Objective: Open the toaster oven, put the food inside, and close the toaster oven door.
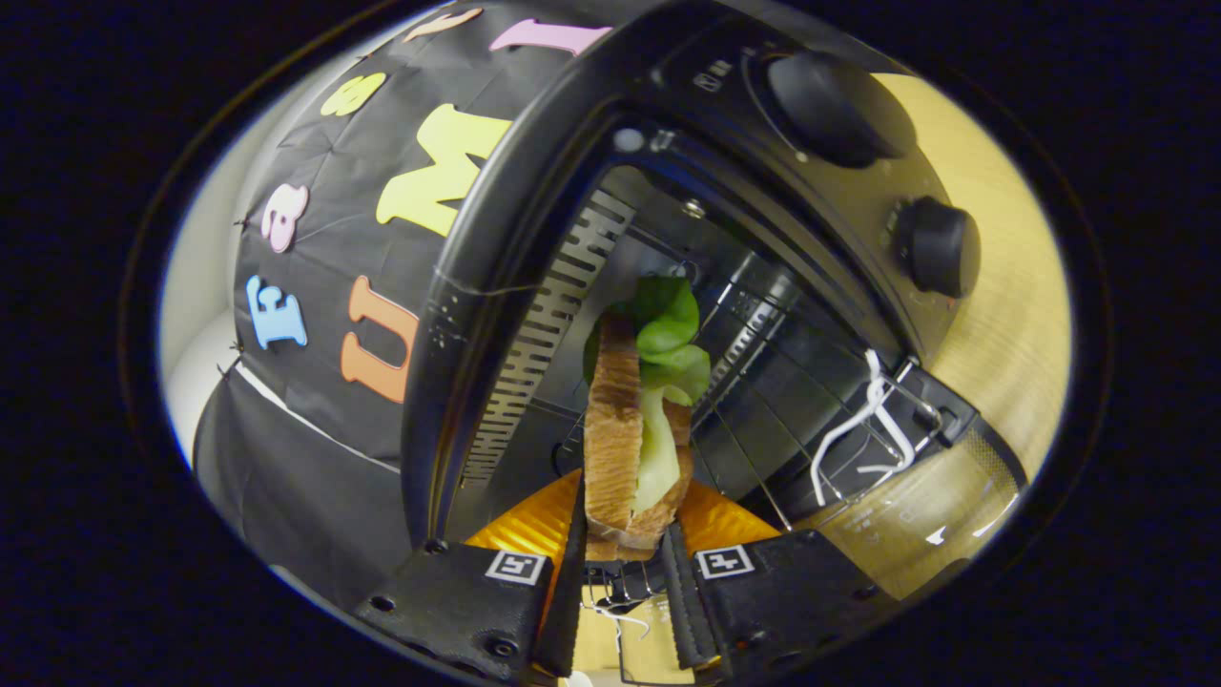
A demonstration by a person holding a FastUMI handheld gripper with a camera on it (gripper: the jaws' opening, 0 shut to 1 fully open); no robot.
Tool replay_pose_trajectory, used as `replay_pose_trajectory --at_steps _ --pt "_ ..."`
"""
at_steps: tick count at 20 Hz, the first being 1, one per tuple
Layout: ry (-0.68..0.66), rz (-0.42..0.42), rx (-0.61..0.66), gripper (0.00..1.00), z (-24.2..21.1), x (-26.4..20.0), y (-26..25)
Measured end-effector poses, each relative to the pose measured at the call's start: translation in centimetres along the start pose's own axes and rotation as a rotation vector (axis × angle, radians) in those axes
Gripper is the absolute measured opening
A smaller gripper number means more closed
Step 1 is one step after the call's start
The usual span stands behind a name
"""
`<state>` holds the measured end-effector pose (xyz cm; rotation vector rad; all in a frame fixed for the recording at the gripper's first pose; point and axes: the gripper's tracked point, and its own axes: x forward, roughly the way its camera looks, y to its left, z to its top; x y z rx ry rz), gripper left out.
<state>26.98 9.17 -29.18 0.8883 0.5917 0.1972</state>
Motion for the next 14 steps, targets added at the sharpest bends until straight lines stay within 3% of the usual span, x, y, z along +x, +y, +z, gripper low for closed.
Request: replay_pose_trajectory --at_steps 3,8,14 --pt "0.043 -0.006 -0.121 0.55 -0.6 0.1 0.6" --pt "0.07 -0.097 -0.364 0.87 -1.1 0.0 0.3" --pt "0.211 -0.236 -0.643 0.95 -2.6 -0.4 -0.4"
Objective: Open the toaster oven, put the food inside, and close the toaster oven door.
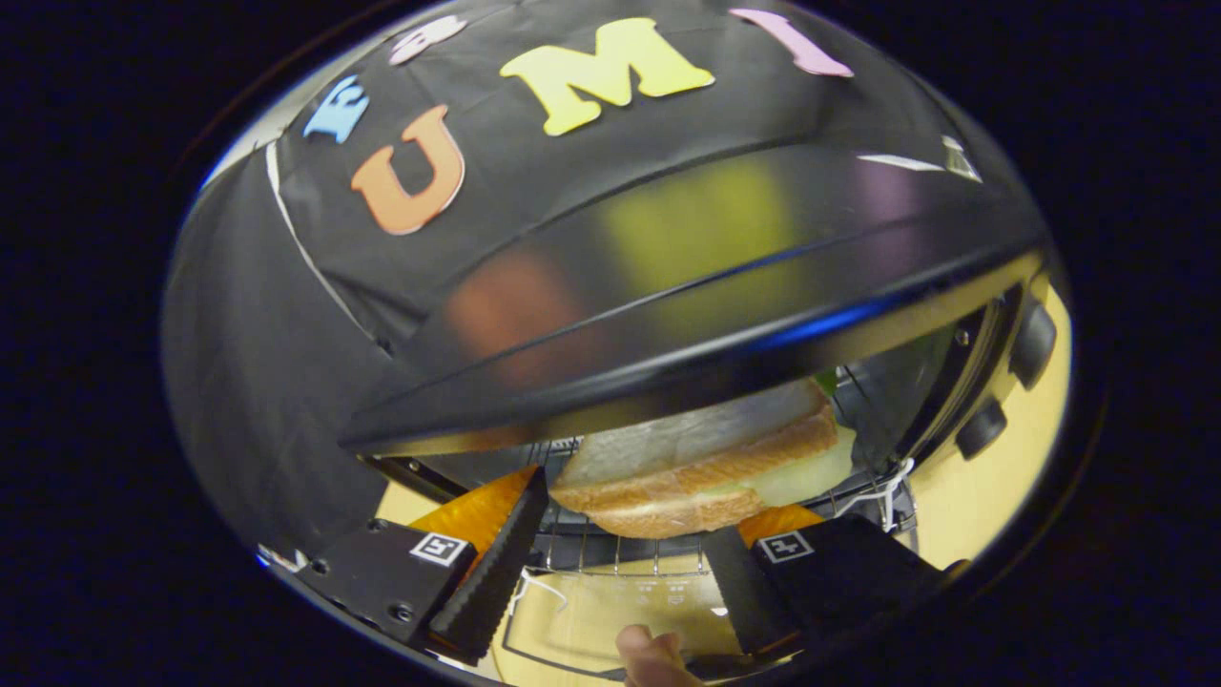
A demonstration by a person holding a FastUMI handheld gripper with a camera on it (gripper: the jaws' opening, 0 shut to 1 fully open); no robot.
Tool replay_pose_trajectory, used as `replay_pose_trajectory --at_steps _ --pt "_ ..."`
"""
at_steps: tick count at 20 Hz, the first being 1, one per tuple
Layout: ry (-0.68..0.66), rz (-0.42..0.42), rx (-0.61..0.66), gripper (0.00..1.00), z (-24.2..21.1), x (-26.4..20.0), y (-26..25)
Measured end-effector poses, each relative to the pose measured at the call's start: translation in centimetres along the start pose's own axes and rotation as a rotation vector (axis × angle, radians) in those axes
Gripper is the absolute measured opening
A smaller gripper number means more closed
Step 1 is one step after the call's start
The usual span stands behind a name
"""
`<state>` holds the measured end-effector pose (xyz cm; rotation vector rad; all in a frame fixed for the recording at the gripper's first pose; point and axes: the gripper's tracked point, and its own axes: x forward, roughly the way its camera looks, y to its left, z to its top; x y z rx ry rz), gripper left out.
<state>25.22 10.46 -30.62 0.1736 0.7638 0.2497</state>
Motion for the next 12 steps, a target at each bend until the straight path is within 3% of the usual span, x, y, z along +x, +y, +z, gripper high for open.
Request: replay_pose_trajectory --at_steps 3,6,12 --pt "0.064 -0.086 -0.162 0.95 -1.9 -0.8 0.5" --pt "0.198 -0.119 -0.241 0.96 -5.0 -1.5 1.0" --pt "0.19 -0.195 -0.212 0.96 -5.3 -2.7 0.0"
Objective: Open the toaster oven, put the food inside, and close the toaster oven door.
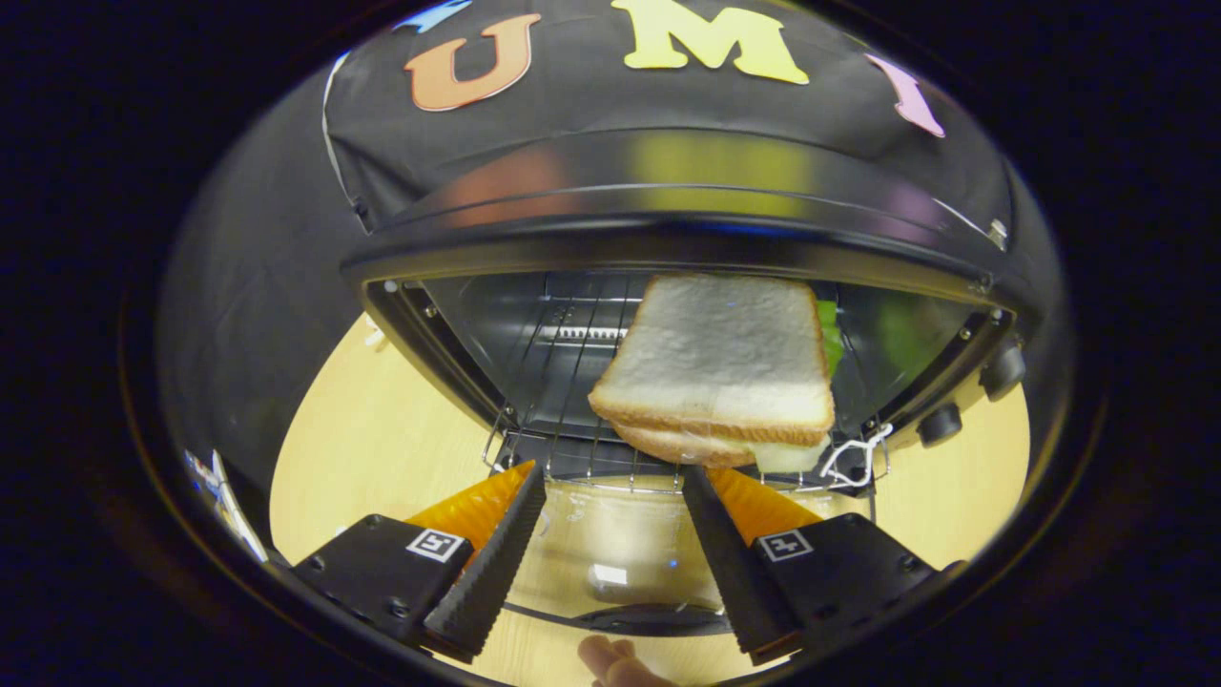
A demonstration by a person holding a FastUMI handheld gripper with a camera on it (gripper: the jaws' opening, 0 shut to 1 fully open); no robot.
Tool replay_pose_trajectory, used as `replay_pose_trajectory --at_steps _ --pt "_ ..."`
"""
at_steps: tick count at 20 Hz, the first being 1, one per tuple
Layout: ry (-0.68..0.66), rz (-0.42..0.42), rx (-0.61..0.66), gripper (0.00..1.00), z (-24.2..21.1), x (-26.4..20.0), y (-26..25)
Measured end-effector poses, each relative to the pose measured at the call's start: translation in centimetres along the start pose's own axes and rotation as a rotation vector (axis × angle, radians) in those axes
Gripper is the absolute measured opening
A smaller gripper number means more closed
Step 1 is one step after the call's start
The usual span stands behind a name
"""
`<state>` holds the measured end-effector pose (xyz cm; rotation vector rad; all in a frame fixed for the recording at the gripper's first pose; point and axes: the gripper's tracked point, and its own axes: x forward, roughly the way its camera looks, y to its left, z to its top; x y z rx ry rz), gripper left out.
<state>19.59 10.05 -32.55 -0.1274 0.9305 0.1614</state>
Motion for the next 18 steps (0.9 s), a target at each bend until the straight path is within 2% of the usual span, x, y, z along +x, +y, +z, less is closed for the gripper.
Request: replay_pose_trajectory --at_steps 6,18 --pt "-0.07 -0.017 0.033 0.96 -0.5 -4.1 -0.2" --pt "-0.016 -0.074 0.123 0.96 -9.5 -6.3 -2.0"
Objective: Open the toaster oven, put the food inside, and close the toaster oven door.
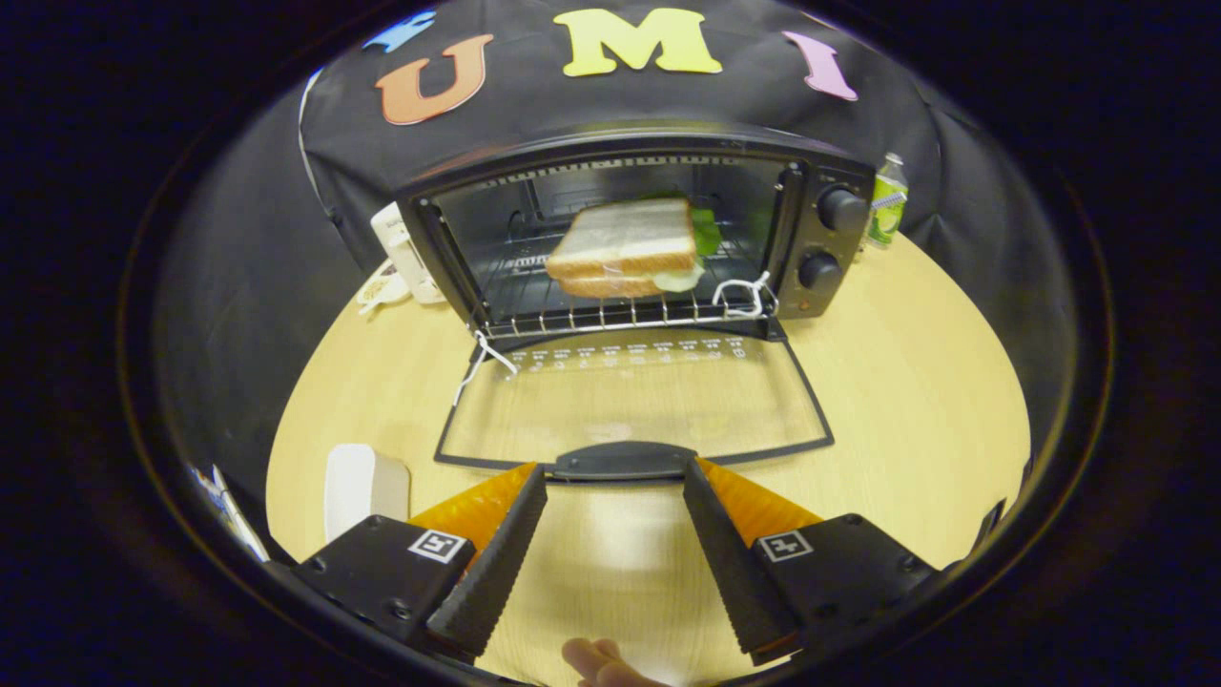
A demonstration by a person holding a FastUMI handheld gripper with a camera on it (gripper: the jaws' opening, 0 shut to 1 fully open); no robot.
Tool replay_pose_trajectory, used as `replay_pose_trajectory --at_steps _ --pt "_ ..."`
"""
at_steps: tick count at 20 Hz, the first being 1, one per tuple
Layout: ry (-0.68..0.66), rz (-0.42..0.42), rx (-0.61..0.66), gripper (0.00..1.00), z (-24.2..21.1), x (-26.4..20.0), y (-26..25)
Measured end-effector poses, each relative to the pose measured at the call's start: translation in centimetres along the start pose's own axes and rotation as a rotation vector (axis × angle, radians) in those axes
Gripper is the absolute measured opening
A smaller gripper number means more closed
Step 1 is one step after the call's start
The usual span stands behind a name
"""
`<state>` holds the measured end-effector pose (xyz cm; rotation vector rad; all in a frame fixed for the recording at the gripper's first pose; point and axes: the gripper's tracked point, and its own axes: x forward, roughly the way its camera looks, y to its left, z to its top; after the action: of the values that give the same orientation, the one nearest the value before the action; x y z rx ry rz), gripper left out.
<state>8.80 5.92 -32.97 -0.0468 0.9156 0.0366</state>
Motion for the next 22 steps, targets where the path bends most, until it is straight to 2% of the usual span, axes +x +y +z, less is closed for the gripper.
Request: replay_pose_trajectory --at_steps 6,9,13,22 --pt "0.033 0.01 -0.047 0.96 -2.2 0.7 0.5" --pt "0.081 0.034 -0.028 0.96 -3.3 1.8 1.0" --pt "0.065 -0.009 -0.043 0.96 -2.7 3.3 0.1" --pt "0.059 -0.022 -0.045 0.96 -2.5 2.7 0.1"
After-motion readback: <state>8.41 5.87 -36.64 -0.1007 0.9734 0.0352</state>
